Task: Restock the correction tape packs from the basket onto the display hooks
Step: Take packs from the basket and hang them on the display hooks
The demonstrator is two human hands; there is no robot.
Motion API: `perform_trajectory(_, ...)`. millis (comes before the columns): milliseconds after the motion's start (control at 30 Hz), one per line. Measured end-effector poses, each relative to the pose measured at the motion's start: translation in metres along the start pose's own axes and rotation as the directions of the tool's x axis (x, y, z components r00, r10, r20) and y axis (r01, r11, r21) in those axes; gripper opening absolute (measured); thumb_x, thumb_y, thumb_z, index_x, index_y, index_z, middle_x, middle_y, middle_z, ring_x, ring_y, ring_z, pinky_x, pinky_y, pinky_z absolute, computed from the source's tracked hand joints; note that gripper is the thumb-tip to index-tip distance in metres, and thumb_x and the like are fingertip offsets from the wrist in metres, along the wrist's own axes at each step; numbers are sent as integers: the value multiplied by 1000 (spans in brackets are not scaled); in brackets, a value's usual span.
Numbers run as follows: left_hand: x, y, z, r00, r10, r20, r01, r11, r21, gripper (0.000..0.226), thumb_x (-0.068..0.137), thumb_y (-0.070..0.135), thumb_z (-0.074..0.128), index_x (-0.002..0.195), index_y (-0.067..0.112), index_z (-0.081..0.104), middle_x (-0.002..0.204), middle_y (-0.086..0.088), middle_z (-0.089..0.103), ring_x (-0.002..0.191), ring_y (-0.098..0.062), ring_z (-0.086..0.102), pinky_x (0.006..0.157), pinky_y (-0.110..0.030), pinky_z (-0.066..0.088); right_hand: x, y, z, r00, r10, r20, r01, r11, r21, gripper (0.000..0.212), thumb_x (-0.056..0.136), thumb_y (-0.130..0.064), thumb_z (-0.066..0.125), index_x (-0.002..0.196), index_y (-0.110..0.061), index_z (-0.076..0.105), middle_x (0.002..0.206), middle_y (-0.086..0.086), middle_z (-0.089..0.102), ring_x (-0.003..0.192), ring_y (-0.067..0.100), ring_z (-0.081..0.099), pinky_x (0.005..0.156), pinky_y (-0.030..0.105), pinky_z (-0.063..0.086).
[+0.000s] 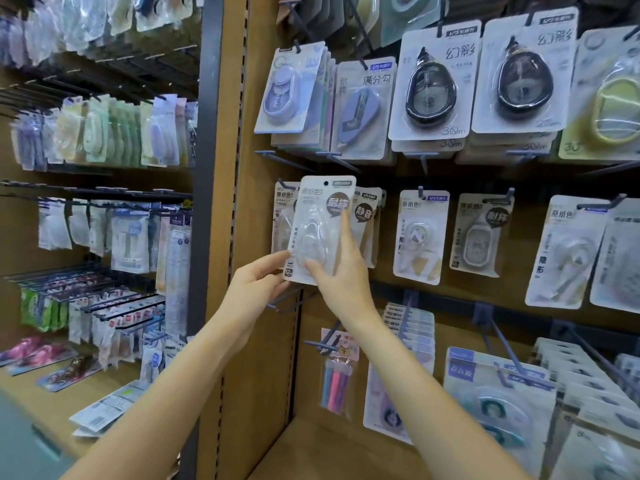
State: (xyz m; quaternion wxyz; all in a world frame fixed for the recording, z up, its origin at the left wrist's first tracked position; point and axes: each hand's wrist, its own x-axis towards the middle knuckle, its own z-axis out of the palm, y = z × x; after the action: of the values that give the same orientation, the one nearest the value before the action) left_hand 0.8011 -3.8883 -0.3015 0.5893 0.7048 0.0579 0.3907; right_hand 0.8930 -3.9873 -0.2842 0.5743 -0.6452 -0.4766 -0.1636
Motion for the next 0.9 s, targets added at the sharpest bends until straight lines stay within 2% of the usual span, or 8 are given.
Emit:
perform_trajectory(133,2,1,-1,1000,-2,12,1,1000,5,45,91,-4,47,127,20,58,125,6,60,113,-5,57,99,-25,46,-2,8,-12,999,44,-3,-43,997,64,91,86,-15,65,146,-44,3,154,-9,23,141,14,25,112,49,30)
perform_trajectory(400,0,0,0,998,-15,-53,12,998,-63,43,87,-9,41,108,17,68,110,-7,67,97,-18,67,82,-25,56,-2,3,-25,988,75,133,-88,991,96,89,88,-16,64,148,-37,2,154,-11,23,138,9,29,112,32,32)
perform_trajectory(500,-6,-7,-7,990,-19,-138,18,1000,-11,34,87,-6,44,98,16,68,102,-13,68,94,-24,66,72,-22,57,-5,-2,-16,974,59,220,-79,994,82,85,89,-10,61,148,-35,5,129,-27,39,116,-7,45,89,8,44)
perform_trajectory(567,-9,-11,-13,983,-10,-183,10,1000,-1,31,89,-4,44,94,15,67,101,-15,67,91,-24,66,68,-21,56,-5,-5,-6,963,60,264,-82,994,73,82,89,-8,60,146,-35,8,121,-25,40,113,-3,48,82,8,46)
perform_trajectory(633,-11,-13,-19,977,13,-213,-7,999,31,30,90,-2,44,93,17,66,103,-13,67,89,-23,66,73,-26,56,-5,-5,6,963,60,263,-83,993,77,80,88,-10,62,145,-38,13,133,-16,39,124,6,44,96,23,47)
perform_trajectory(700,-10,-11,-23,969,54,-239,-31,994,100,31,91,-1,43,93,22,64,102,-9,67,86,-22,67,78,-30,54,-5,-7,15,969,38,244,-61,994,88,86,87,-11,63,148,-35,8,151,-11,26,138,8,28,112,34,32)
perform_trajectory(767,-8,-11,-26,965,81,-251,-46,989,142,31,91,0,43,95,25,63,103,-7,67,87,-20,66,81,-33,53,-1,-10,21,973,15,229,-31,997,67,87,87,-8,63,149,-32,7,156,-13,13,138,-1,12,112,23,16)
perform_trajectory(900,-2,-12,-30,979,77,-190,-40,980,195,38,92,2,44,119,24,58,117,1,62,108,-14,58,95,-37,48,15,-9,28,977,31,211,-56,992,110,87,87,-5,61,150,-30,7,155,-9,17,140,7,19,100,15,25)
